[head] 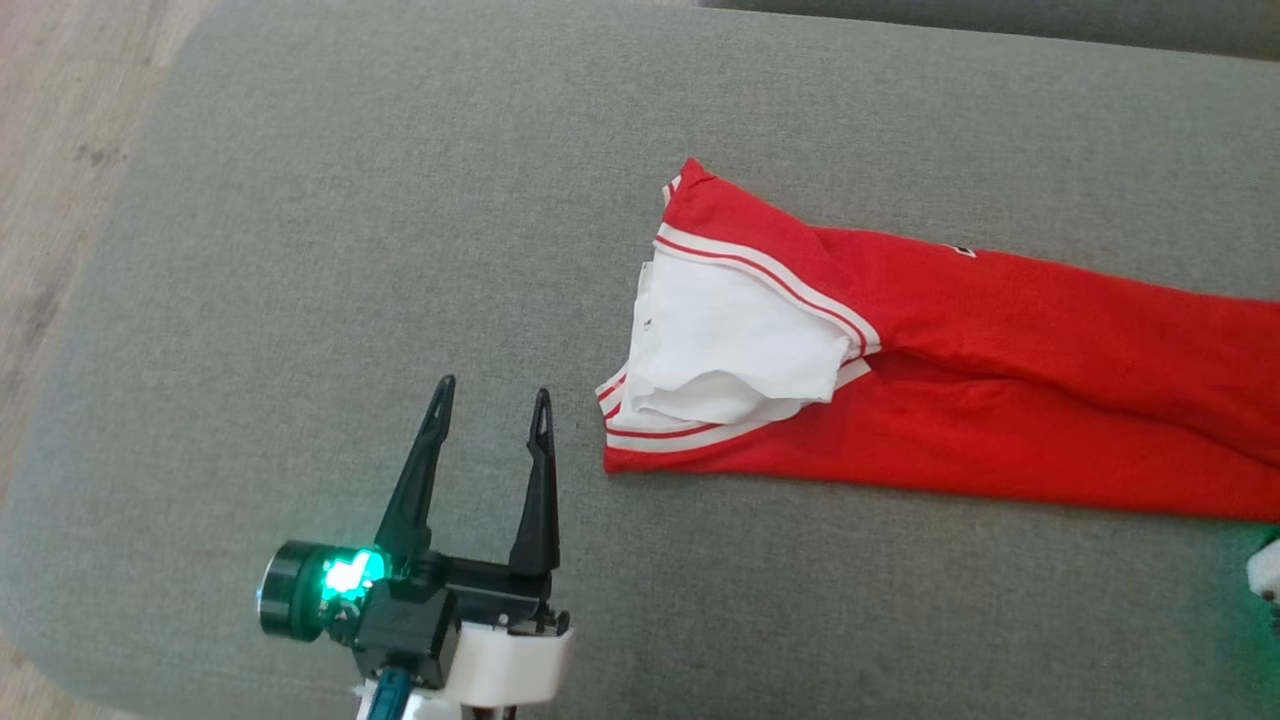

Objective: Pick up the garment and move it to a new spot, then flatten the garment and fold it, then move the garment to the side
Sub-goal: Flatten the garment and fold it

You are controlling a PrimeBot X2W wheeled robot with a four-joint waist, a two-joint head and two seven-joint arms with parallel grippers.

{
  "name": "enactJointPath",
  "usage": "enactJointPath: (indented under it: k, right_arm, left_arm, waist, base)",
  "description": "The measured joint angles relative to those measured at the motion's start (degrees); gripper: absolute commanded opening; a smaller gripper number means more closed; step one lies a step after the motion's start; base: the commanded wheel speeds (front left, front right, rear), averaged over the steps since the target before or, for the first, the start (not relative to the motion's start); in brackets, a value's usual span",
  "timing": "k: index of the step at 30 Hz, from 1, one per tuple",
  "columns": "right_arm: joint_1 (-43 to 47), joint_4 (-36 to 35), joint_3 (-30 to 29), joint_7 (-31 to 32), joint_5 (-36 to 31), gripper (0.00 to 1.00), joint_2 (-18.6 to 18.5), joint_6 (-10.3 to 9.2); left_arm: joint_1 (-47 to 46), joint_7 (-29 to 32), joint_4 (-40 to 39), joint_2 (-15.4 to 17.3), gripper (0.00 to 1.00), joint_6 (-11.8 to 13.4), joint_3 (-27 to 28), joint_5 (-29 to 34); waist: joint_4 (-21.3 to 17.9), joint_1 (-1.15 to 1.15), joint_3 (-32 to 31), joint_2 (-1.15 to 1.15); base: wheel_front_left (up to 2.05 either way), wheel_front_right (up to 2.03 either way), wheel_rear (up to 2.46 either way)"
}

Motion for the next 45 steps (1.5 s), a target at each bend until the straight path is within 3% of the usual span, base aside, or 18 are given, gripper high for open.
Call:
enactJointPath:
  k: [6,13,16,21,28,31,35,45]
  right_arm:
    - [0.0,-2.85,0.48,0.51,-0.74,0.0,-0.11,0.0]
    - [-0.12,-8.14,-1.4,0.49,-0.57,0.0,-7.34,0.0]
    - [-0.5,-13.28,-1.62,1.58,0.96,0.0,-8.51,0.0]
    - [-1.46,-25.76,2.19,4.25,4.88,0.0,-5.86,0.0]
    - [-1.39,-37.32,14.17,7.95,4.35,0.0,0.22,0.0]
    - [-1.57,-36.66,22.19,8.43,2.22,0.0,3.5,0.0]
    - [-2.26,-31.99,29.38,7.8,1.99,0.0,4.94,0.0]
    - [-2.79,-20.39,40.29,5.35,2.61,0.0,6.01,0.0]
  left_arm:
    - [0.55,0.0,0.37,-1.54,1.0,-2.36,2.59,2.03]
    - [2.19,0.0,1.23,-2.85,1.0,-5.1,4.71,3.75]
    - [2.36,0.0,1.63,-3.34,1.0,-5.93,5.69,4.23]
    - [2.44,0.0,2.16,-3.91,1.0,-7.48,6.32,4.97]
    - [4.17,0.0,3.2,-4.98,1.0,-9.39,7.62,5.73]
    - [4.19,0.0,3.74,-5.66,1.0,-10.43,7.76,6.19]
    - [4.19,0.0,4.01,-6.52,1.0,-11.26,7.86,6.67]
    - [4.21,0.0,4.42,-7.53,1.0,-12.47,9.03,7.44]
  waist:
    - [-1.43,0.01,-0.42,0.0]
    - [-3.63,0.01,-1.21,0.0]
    - [-4.3,0.01,-1.85,0.0]
    - [-4.55,0.0,-2.72,0.0]
    - [-3.8,0.0,-3.26,0.0]
    - [-2.83,0.0,-3.34,0.0]
    - [-1.56,0.0,-3.28,0.0]
    - [0.55,0.01,-2.06,0.0]
  base:
    - [0.0,0.0,0.0]
    - [0.0,0.0,0.0]
    - [0.0,0.0,0.0]
    - [0.0,0.0,0.0]
    - [0.0,0.0,0.0]
    - [0.0,0.0,0.0]
    - [0.0,0.0,0.0]
    - [0.0,0.0,0.0]
